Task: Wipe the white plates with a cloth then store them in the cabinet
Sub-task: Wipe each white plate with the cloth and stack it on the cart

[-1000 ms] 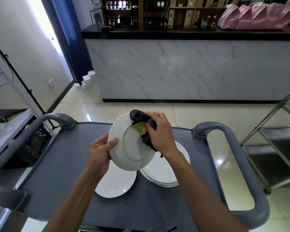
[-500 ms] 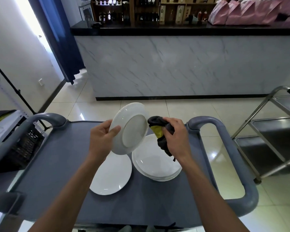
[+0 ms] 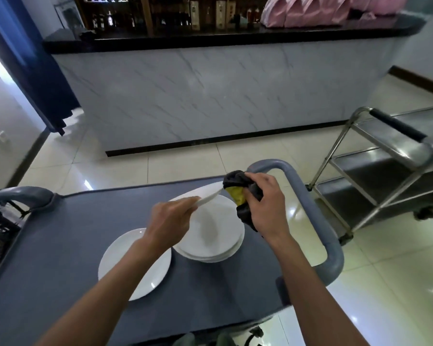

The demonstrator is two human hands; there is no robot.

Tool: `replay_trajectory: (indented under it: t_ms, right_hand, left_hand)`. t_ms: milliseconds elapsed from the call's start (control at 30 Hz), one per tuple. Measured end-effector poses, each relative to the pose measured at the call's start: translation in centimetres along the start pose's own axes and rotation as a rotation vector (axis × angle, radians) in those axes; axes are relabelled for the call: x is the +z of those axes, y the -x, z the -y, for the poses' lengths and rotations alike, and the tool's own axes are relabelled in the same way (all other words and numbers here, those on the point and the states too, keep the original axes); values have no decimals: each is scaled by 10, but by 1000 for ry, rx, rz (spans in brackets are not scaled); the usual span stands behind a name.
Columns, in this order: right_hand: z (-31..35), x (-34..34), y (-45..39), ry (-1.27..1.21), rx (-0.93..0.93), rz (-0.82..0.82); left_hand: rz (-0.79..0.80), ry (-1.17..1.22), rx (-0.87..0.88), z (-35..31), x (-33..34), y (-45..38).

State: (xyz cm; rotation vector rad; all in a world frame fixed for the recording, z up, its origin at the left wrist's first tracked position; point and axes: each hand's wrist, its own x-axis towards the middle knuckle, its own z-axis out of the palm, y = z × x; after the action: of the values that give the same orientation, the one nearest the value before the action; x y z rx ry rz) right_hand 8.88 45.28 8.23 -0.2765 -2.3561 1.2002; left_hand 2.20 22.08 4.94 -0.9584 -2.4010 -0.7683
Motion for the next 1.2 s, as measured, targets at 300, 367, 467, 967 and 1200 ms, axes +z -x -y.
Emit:
replay_trajectory:
  t_ms: [300,367,467,967,1200]
  right_hand:
    - [-20,-18,17,53,74,-17]
    - [-23,-16,21,56,86,-8]
    - [-26,-11,27,56,90,19]
    - [-36,18,53,92,113,150]
    - [-42,29,54,95,123,175]
  left_hand:
    - [160,-161,193,-8,39,21]
    - [208,-155,207,-8,43,27]
    - [314,-155,228,-11,49,37]
    - [431,-104,259,-14,45,52]
    - [505,4,176,-10,40,51]
